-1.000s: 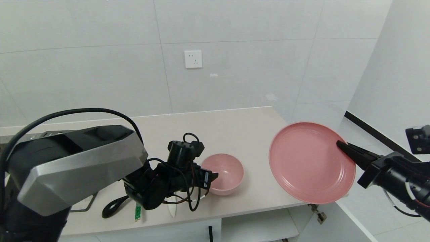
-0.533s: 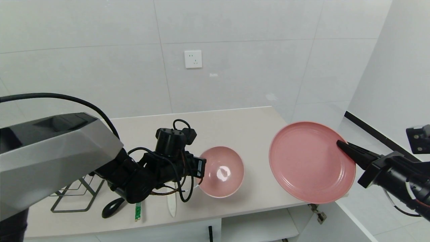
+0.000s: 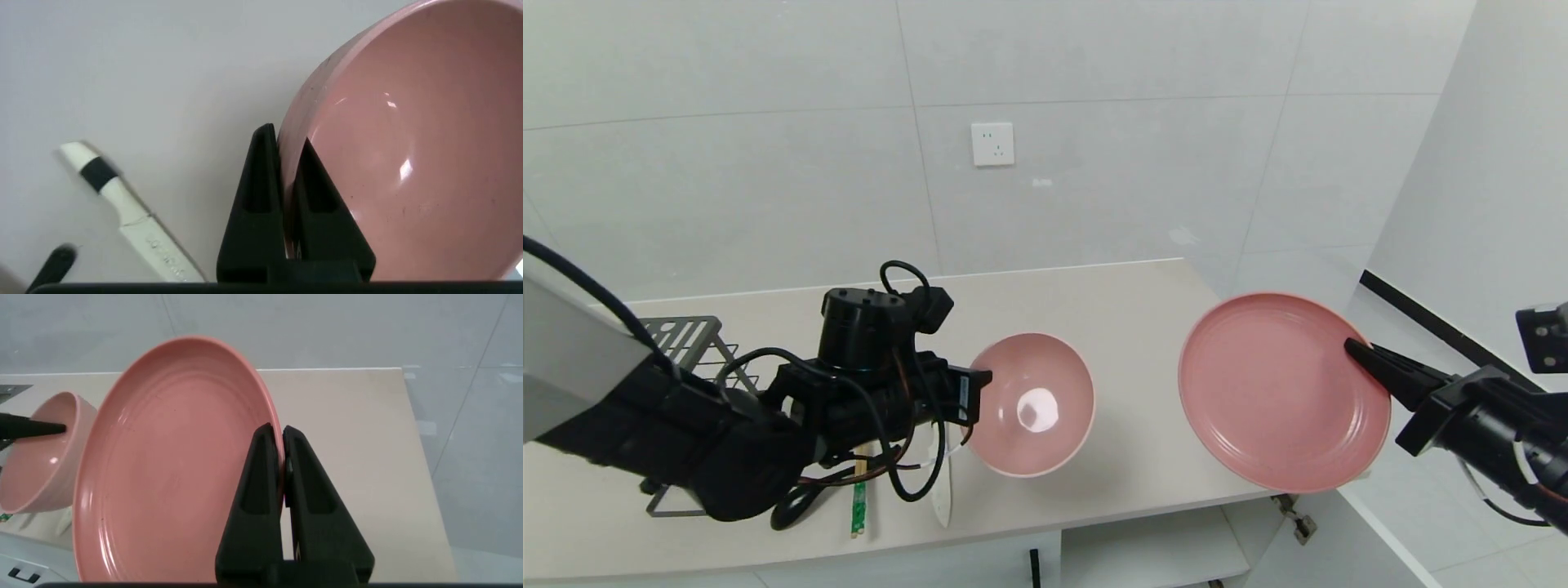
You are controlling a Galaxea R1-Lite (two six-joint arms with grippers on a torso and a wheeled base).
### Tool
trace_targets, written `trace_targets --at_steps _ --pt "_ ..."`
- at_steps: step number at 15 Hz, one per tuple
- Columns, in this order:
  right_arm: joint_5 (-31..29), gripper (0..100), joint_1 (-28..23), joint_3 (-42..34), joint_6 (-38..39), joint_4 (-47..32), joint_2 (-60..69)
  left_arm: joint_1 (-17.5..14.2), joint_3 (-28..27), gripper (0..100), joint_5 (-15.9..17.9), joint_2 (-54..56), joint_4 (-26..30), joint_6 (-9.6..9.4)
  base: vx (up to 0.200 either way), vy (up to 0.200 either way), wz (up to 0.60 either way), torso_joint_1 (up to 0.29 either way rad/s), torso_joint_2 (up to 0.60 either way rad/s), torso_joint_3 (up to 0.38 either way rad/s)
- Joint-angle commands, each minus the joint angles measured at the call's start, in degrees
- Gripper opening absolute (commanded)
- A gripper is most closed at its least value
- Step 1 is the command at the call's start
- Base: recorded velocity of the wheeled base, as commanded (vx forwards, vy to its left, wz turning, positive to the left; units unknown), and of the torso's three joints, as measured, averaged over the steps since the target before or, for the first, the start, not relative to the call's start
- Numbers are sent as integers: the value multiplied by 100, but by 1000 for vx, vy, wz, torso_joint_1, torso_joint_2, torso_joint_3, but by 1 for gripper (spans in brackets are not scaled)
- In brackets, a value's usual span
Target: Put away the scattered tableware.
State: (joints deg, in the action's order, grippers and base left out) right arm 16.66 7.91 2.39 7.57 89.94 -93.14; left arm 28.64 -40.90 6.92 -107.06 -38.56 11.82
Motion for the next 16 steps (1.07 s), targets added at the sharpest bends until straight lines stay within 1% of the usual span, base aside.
trace_targets --at_steps 1,2,3,5,6,7,8,9,10,11,12,13,15,16 --pt "3 0 0 34 -1 6 59 -104 346 0 -7 563 41 66 0 0 0 0 0 0" --pt "-14 0 -9 192 -1 6 120 -113 882 0 -16 1038 24 48 0 0 0 0 0 0" --pt "-23 0 -97 271 8 6 129 -95 1190 0 2 1442 -11 48 0 0 0 0 0 0" --pt "3 0 -299 368 280 6 120 -121 1365 0 28 2110 -29 57 0 0 0 0 0 0" --pt "-32 0 -334 473 438 6 138 -130 1383 0 134 2356 -29 66 0 0 0 0 0 0" --pt "-40 0 -404 561 491 6 164 -139 1400 0 318 2550 -29 74 0 0 0 0 0 0" --pt "-32 0 -492 561 509 6 182 -86 1462 0 371 2673 -29 57 0 0 0 0 0 0" --pt "-14 0 -484 535 544 6 182 -42 1787 0 380 2901 -55 48 0 0 0 0 0 0" --pt "-14 0 -466 543 544 6 164 -33 1928 0 406 2998 -117 39 0 0 0 0 0 0" --pt "-14 0 -457 614 535 6 164 -25 2288 0 415 3147 -539 13 0 0 0 0 0 0" --pt "-14 0 -457 605 535 6 173 -51 2482 0 406 3138 -802 13 0 0 0 0 0 0" --pt "-14 0 -457 570 526 6 182 -25 2605 0 389 3094 -899 13 0 0 0 0 0 0" --pt "-14 0 -369 455 465 6 182 -7 2666 0 397 3112 -917 48 0 0 0 0 0 0" --pt "-14 0 -273 411 465 6 182 -7 2745 0 380 3165 -899 -5 0 0 0 0 0 0"
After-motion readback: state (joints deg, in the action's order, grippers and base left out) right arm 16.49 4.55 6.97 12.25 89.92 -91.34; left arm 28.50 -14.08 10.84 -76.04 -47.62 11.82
